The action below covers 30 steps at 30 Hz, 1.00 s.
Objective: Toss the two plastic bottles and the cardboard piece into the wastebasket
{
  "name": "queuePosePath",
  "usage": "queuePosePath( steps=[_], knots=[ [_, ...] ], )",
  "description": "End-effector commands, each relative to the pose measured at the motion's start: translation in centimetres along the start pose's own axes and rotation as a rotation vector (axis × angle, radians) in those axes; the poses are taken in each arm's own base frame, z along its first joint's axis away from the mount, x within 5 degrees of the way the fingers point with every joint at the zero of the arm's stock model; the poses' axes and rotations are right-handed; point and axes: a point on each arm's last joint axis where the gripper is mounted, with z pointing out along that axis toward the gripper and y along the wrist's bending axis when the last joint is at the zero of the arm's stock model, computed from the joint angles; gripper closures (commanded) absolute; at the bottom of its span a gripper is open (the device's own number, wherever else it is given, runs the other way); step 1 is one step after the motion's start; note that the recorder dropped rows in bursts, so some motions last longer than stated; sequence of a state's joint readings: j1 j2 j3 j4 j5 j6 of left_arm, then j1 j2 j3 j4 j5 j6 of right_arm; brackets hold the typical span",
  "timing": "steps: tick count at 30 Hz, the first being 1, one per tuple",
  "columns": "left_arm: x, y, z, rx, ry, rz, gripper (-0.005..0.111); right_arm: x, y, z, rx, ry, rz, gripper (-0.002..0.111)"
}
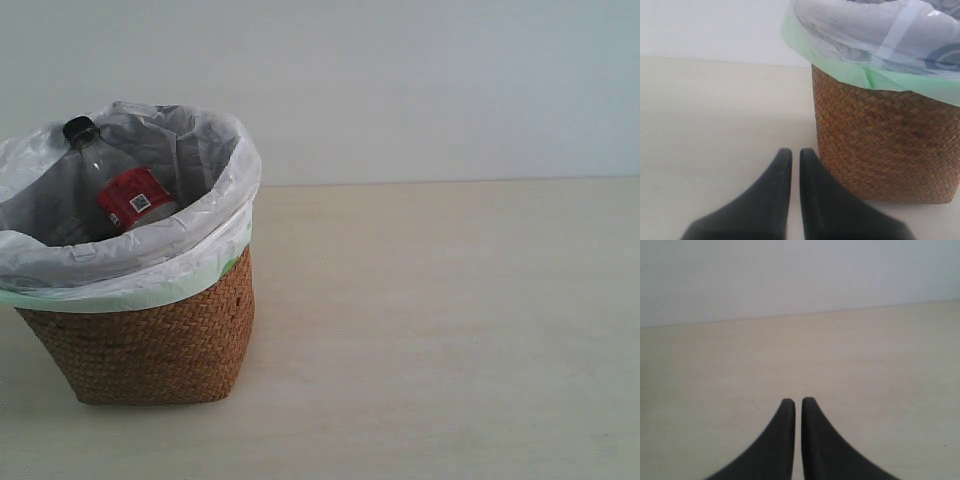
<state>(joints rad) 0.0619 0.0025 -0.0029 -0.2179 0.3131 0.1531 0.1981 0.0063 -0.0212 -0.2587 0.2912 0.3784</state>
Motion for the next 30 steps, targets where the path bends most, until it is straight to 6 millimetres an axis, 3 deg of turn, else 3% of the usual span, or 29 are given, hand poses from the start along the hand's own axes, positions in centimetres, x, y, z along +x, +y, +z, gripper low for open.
queuePosePath(
  steps=[1,17,24,30],
  knots=[
    [0.06,0.03,0.01,-0.004,-0.002,-0.008,0.101,0.98,-0.21,0.12,0.020,0.049,0.018,0.107],
    [0.06,0.03,0.01,-0.004,-0.002,-0.008,0.101,0.96,-0.20,0.12,0.020,0.047,0.018,0.107],
    [0.06,0.03,0.01,-0.004,-0.002,-0.008,0.101,1.12,0.53,0.10,-0.052,0.072,0.264,0.107],
    [0.06,0.03,0.01,-0.004,-0.002,-0.008,0.101,1.12,0.53,0.10,-0.052,0.072,0.264,0.107]
  ],
)
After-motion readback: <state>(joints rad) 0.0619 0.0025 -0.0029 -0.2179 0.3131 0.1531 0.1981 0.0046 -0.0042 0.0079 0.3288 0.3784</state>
